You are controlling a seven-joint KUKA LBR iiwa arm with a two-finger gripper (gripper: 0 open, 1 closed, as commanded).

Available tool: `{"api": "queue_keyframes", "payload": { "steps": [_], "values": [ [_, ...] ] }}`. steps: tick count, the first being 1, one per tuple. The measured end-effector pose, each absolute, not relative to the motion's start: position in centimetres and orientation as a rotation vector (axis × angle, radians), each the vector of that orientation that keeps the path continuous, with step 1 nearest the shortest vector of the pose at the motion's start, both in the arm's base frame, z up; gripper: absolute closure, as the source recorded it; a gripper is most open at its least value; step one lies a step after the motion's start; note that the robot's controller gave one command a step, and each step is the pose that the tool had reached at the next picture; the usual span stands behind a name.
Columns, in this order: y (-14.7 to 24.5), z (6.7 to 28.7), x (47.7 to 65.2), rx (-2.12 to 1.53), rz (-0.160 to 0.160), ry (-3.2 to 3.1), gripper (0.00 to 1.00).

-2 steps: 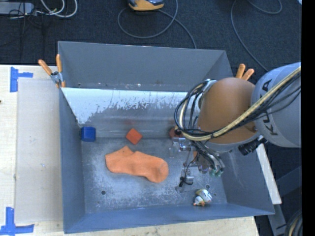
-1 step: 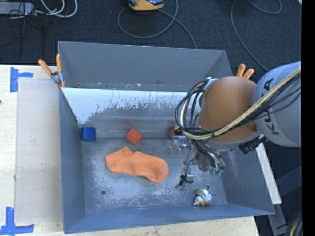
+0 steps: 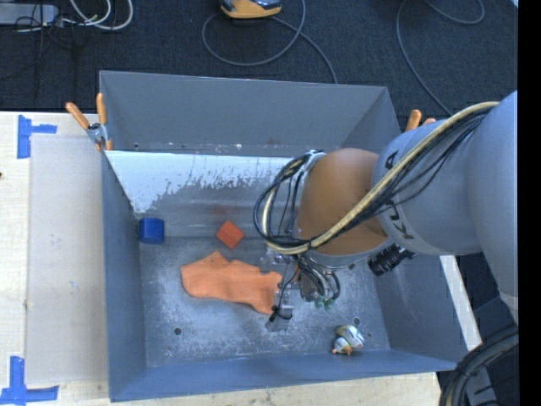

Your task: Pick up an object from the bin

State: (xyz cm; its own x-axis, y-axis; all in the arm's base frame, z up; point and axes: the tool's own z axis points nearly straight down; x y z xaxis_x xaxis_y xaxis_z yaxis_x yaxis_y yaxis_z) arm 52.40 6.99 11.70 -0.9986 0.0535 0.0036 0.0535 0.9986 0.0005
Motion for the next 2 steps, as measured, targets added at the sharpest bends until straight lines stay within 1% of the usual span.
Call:
{"api": "queue_keyframes", "payload": {
  "steps": [1, 2],
  "values": [
    [8.8, 9.3, 53.0, -0.120, 0.001, -3.128, 0.00],
    [8.7, 11.9, 52.9, -0.369, 0.000, -3.115, 0.00]
  ]
}}
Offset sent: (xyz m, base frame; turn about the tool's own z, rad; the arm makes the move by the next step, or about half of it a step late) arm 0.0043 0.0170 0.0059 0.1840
